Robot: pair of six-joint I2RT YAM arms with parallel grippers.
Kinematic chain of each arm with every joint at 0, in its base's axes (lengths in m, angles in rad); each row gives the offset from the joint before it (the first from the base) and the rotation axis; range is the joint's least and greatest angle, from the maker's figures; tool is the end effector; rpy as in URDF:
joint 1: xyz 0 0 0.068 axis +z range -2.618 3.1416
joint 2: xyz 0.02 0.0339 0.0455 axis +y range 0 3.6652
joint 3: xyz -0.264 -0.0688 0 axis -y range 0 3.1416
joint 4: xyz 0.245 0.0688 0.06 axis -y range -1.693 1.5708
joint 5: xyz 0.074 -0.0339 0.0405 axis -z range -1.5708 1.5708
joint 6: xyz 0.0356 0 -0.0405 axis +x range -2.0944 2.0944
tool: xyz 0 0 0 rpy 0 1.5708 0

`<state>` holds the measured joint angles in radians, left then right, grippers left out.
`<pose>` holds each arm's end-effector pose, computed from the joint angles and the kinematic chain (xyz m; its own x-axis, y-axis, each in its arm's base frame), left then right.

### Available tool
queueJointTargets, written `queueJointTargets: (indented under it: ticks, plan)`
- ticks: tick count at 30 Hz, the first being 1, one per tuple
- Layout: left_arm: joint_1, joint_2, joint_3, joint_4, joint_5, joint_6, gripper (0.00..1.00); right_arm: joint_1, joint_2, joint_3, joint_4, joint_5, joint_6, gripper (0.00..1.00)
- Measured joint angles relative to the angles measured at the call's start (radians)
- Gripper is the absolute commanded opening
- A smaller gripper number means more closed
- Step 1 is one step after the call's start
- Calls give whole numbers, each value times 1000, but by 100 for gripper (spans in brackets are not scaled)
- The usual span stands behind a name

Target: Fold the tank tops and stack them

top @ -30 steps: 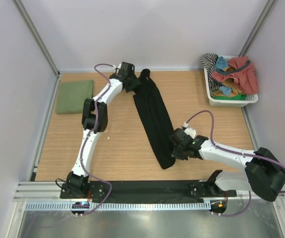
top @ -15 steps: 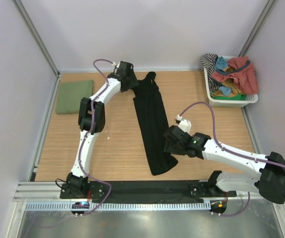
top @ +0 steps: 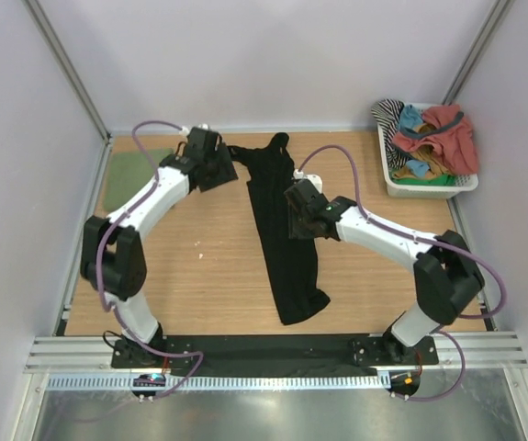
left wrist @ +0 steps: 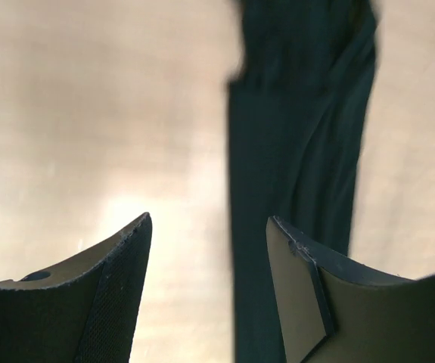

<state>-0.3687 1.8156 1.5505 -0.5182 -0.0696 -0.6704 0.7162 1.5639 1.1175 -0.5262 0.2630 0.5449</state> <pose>0.3868 -0.1468 0.2861 -0.7106 -0.3899 -0.5857 -0.1632 0.9011 -0.4018 0.2521 0.2071 0.2363 -0.8044 -0.0366 -0.5929 -0.1246 0.9863 0.1082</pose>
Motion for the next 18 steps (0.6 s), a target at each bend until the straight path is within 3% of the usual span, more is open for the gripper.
queueJointTargets:
  ticks: [5, 12, 13, 14, 15, 18]
  plan:
    - [-79, -227, -334, -1, -5, -33, 63, -19, 138, 84, 18, -45, -68, 46]
    - [-202, -489, -588, 1, -4, -95, 63, -19, 253, 130, 41, -79, -107, 40]
    - [-211, -531, -620, 4, -4, -108, 63, -20, 259, 130, 41, -82, -108, 37]
    - [-221, -570, -650, 4, -4, -118, 63, -21, 269, 130, 43, -83, -112, 25]
    - [-232, -605, -678, 3, -4, -133, 63, -24, 278, 130, 47, -85, -119, 19]
    - [-264, -687, -750, 4, -4, -167, 64, -36, 291, 121, 55, -87, -121, 11]
